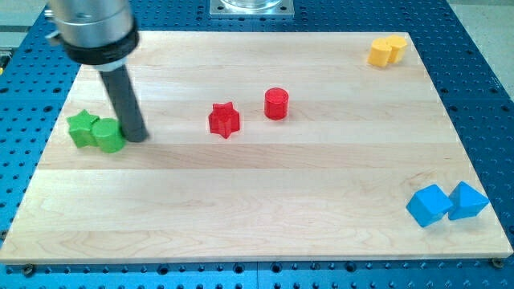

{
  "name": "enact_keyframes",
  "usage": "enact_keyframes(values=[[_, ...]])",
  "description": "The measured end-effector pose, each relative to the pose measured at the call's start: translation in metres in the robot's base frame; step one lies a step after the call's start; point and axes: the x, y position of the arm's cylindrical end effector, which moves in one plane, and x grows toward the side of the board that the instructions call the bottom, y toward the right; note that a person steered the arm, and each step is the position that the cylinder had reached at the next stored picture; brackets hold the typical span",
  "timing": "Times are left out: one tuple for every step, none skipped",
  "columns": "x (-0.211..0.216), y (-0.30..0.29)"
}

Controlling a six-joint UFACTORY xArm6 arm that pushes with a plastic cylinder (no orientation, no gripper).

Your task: Place the red blocks at the center of the board

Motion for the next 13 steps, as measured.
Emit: enact_keyframes(values=[[0.000, -0.006], [-0.001, 0.043], [-0.010, 0.124], [-0.012, 0.171], [-0.012, 0.181], [-0.045, 0.183], [-0.105, 0.183], [-0.146, 0.184], [-0.156, 0.231], [-0.118, 0.275], [-0.087, 0.263], [-0.073, 0.251], [-0.059, 0.234]])
